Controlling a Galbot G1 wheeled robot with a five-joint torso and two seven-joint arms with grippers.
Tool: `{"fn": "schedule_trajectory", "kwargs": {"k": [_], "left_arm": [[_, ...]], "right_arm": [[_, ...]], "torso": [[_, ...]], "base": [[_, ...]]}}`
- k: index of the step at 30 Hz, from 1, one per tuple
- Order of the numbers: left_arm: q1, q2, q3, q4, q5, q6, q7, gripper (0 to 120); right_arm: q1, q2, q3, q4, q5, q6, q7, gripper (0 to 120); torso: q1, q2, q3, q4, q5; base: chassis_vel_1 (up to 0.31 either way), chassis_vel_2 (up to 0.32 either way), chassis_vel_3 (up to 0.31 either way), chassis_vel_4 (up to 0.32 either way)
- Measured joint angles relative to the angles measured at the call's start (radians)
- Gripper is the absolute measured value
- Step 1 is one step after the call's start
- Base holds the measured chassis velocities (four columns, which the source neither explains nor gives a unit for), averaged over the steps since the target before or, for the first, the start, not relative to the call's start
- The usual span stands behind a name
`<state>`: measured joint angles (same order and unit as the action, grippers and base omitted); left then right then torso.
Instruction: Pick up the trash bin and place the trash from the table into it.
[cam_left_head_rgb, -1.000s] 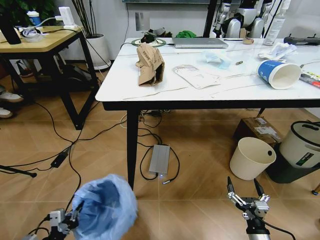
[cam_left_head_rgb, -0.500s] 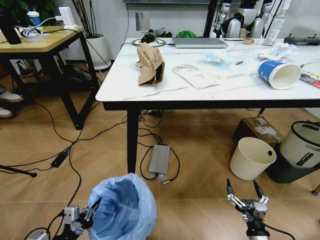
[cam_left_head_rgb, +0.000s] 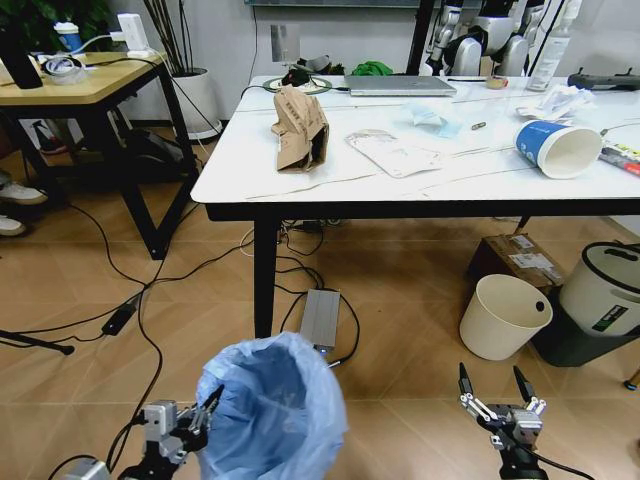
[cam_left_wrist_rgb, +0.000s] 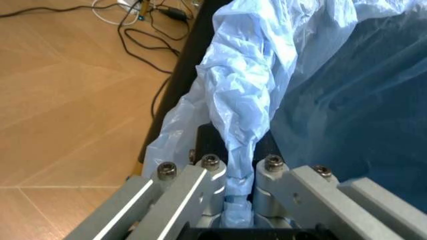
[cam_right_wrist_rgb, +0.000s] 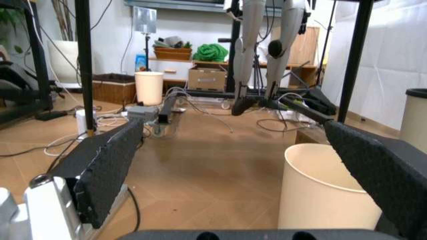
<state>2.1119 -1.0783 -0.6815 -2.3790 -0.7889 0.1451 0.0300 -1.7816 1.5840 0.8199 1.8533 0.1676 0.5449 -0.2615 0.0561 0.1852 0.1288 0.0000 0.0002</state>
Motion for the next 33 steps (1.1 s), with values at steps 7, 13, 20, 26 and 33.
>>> {"fn": "schedule_trajectory", "kwargs": {"k": [7,13,20,26,33], "left_arm": [[-0.021,0.004,0.041,-0.028,-0.025,0.05,-0.078,0],[-0.038,0.002,0.063,-0.015,-0.02,0.061,-0.099,0],[-0.046,-0.002,0.069,-0.017,-0.024,0.061,-0.095,0],[-0.045,-0.009,0.078,-0.022,-0.02,0.057,-0.09,0],[-0.046,-0.014,0.084,-0.024,-0.016,0.054,-0.089,0]], "right_arm": [[-0.004,0.004,0.0,-0.003,-0.011,0.002,0.001,100],[-0.008,0.002,0.004,-0.004,-0.013,0.004,0.001,100],[-0.013,0.003,0.007,-0.004,-0.014,0.007,0.002,100],[-0.019,0.011,0.008,0.004,-0.018,0.012,0.003,100],[-0.025,0.014,0.008,0.01,-0.019,0.016,0.003,100]], "torso": [[0.0,0.0,0.0,0.0,-0.0002],[0.001,0.003,0.002,0.0,-0.0002],[0.007,0.031,0.024,0.0,-0.0002],[0.016,0.061,0.045,0.0,-0.0002],[0.024,0.089,0.065,0.0,-0.0002]], "base": [[0.0,0.0,0.0,0.0],[0.0,0.0,0.0,0.0],[0.0,0.0,0.0,0.0],[0.0,0.0,0.0,0.0],[0.0,0.0,0.0,0.0]]}}
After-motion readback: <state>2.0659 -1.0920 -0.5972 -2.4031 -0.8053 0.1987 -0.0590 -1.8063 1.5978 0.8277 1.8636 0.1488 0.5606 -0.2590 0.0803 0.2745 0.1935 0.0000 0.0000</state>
